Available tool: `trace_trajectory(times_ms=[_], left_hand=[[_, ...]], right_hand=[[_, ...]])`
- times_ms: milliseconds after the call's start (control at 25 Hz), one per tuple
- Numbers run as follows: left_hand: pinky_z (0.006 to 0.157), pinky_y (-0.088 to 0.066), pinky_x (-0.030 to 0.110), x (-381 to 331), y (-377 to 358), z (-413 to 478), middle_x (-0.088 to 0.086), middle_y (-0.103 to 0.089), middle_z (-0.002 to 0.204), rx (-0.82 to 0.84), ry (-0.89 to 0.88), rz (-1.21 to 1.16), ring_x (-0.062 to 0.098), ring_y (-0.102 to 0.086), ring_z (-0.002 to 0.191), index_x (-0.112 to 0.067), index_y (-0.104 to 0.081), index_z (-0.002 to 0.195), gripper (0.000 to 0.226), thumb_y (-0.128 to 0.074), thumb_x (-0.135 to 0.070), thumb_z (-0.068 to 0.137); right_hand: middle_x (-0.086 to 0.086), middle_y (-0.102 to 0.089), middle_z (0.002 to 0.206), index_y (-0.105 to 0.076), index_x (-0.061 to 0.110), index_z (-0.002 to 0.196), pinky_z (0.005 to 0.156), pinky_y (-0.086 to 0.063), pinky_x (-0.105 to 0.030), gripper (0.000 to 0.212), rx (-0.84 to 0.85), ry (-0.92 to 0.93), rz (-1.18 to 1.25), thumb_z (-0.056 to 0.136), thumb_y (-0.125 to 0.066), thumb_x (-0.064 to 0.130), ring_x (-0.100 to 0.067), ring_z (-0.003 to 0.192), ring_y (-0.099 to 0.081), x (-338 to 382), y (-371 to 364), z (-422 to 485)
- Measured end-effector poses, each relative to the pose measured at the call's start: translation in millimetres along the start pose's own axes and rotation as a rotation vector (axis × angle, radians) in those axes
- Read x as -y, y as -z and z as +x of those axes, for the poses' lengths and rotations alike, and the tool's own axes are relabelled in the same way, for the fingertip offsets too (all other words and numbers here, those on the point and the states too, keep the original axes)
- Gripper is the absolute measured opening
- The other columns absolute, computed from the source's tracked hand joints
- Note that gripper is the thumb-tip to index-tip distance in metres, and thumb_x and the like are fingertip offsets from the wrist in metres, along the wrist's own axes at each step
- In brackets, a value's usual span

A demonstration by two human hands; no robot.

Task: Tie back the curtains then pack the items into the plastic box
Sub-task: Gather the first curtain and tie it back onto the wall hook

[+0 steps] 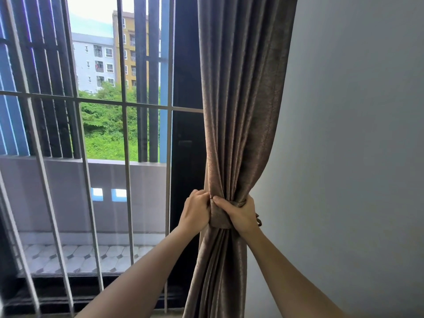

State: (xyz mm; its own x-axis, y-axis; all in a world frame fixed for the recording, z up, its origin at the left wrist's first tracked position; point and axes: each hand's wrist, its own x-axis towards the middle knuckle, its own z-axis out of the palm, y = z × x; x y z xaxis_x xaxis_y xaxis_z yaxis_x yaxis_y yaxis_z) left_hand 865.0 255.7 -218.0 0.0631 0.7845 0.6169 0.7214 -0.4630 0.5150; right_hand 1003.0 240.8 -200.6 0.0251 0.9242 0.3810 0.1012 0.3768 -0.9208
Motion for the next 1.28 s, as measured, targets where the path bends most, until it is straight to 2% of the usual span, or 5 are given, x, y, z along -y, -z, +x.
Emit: trace_trajectory(times_ms=[280,440,840,1040,1280], left_hand=[[0.08,-0.05,0.013,-7,6,-10,-0.008,-0.068,0.096,0.01,0.09,-0.475,0.002,-0.065,0.091,-0.018,-0.064,0.112,0.026,-0.05,-0.005,0.094],[0.076,-0.055,0.035,-8,12,-2,0.006,-0.07,0.093,0.117,0.147,-0.115,0.02,-0.066,0.084,-0.012,-0.065,0.106,0.024,-0.045,-0.011,0.094],[0.071,-0.054,0.041,-9,34,-9,0.013,-0.065,0.086,0.275,0.117,-0.017,0.029,-0.063,0.075,-0.015,-0.047,0.109,0.016,-0.038,-0.015,0.096],[0.063,-0.036,0.022,-5,48,-5,0.001,-0.061,0.074,0.388,0.061,0.113,0.025,-0.057,0.077,-0.01,-0.061,0.087,0.01,-0.052,-0.013,0.089],[0.061,-0.046,0.033,2,52,0,0.011,-0.062,0.079,0.164,0.262,-0.04,0.029,-0.058,0.073,-0.007,-0.055,0.092,0.014,-0.043,-0.014,0.091]], right_hand=[[0.001,-0.065,0.107,-0.057,0.015,0.116,0.083,-0.054,-0.02,0.057,-0.03,0.0,0.028,0.067,-0.084,0.027,-0.012,0.096,-0.064,0,-3,-1],[-0.001,-0.067,0.108,-0.06,0.012,0.116,0.085,-0.055,-0.027,0.06,-0.048,-0.004,0.041,0.065,-0.086,0.028,-0.015,0.097,-0.066,-2,-1,2],[-0.003,-0.064,0.112,-0.056,0.014,0.121,0.088,-0.055,-0.031,0.072,-0.033,-0.016,0.006,0.06,-0.083,0.041,-0.017,0.099,-0.065,-1,-8,1],[-0.001,-0.064,0.111,-0.056,0.019,0.118,0.087,-0.056,-0.03,0.075,-0.016,-0.041,-0.023,0.054,-0.086,0.044,-0.019,0.101,-0.065,0,-2,0],[0.013,-0.052,0.112,-0.033,0.026,0.131,0.084,-0.046,-0.013,0.092,-0.037,0.091,-0.109,0.058,-0.09,0.03,-0.003,0.101,-0.056,23,-19,-5]])
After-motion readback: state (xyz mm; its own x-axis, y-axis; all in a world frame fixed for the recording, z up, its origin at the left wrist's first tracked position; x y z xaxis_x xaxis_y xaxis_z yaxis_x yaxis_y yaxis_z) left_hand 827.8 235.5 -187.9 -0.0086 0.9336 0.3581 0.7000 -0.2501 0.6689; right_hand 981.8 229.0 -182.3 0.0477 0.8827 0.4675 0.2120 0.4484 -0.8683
